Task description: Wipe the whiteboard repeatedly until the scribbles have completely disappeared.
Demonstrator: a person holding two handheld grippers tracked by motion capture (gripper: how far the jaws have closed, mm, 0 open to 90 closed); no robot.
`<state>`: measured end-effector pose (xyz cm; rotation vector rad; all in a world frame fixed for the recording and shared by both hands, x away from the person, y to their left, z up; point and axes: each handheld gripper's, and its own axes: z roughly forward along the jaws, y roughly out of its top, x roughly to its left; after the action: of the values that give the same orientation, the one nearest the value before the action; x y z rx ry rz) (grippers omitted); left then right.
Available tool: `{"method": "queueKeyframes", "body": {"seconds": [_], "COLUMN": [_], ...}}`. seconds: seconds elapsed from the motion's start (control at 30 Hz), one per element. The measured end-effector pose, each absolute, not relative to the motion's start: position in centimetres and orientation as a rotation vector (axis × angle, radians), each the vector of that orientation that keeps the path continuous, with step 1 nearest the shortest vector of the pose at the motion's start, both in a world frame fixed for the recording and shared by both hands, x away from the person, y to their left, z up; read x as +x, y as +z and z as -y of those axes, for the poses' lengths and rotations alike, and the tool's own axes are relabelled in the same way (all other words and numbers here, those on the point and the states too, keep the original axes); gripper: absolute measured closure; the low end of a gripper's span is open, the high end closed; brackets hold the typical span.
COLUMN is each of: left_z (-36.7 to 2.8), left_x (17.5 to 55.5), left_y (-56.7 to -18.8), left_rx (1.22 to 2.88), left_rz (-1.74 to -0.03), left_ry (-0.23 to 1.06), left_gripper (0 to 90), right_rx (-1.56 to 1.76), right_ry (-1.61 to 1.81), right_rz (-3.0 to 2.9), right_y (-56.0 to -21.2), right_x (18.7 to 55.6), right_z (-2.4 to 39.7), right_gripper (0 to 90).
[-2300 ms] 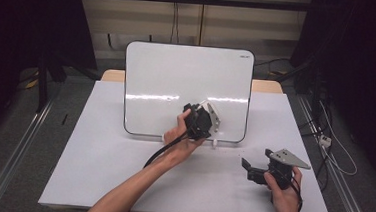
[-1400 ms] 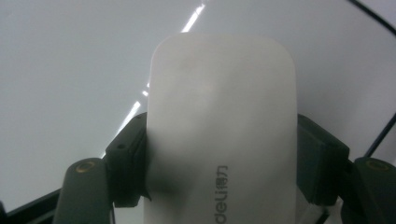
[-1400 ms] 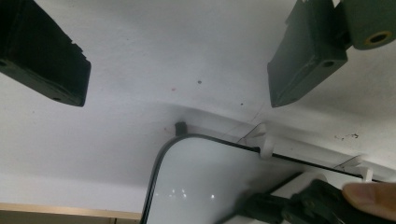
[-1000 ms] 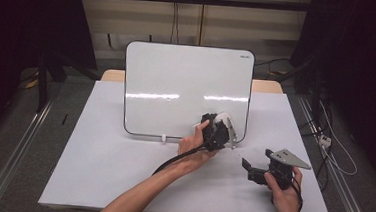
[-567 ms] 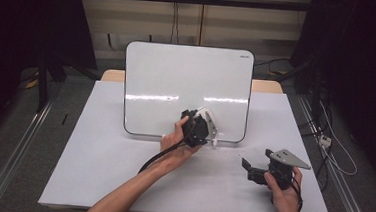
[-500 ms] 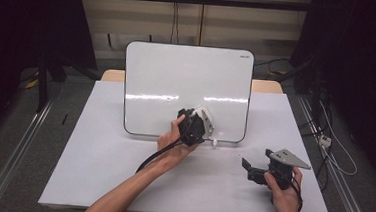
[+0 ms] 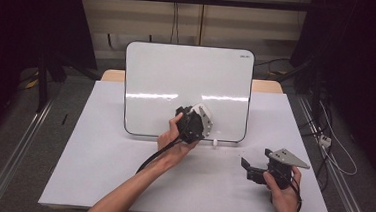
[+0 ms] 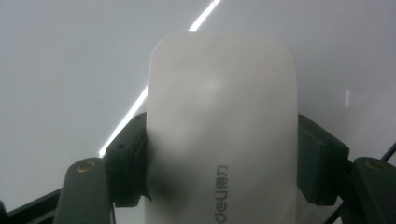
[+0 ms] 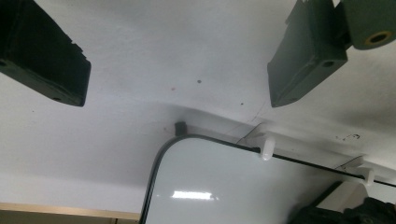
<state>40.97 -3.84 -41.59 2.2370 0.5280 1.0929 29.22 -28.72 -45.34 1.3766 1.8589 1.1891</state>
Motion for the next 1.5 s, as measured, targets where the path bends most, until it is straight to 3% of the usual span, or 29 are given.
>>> {"method": "queueKeyframes", "body": {"seconds": [0.47, 0.83, 1.03, 1.17, 1.5], "left_z": [8.8, 7.2, 5.4, 4.0, 1.7], "left_x": [39.7, 40.1, 40.7, 40.9, 40.0], "left_y": [-42.6, -42.2, -41.4, -40.4, -38.8], "left_rx": [2.26, 2.258, 2.235, 2.183, 2.132], "left_rz": [-0.412, -0.402, -0.455, -0.489, -0.518], "left_ry": [1.111, 1.138, 1.038, 0.893, 0.831], "left_gripper": [30.9, 31.2, 31.2, 31.2, 31.1], "right_rx": [1.372, 1.385, 1.383, 1.383, 1.379], "right_ry": [1.193, 1.197, 1.198, 1.197, 1.198], "right_rz": [-1.859, -1.859, -1.86, -1.856, -1.858], "right_y": [-45.3, -45.4, -45.4, -45.4, -45.4], "right_x": [29.1, 29.3, 29.2, 29.2, 29.2], "right_z": [28.8, 28.8, 28.8, 28.9, 28.8], "right_gripper": [6.1, 6.1, 6.1, 6.1, 6.1]}}
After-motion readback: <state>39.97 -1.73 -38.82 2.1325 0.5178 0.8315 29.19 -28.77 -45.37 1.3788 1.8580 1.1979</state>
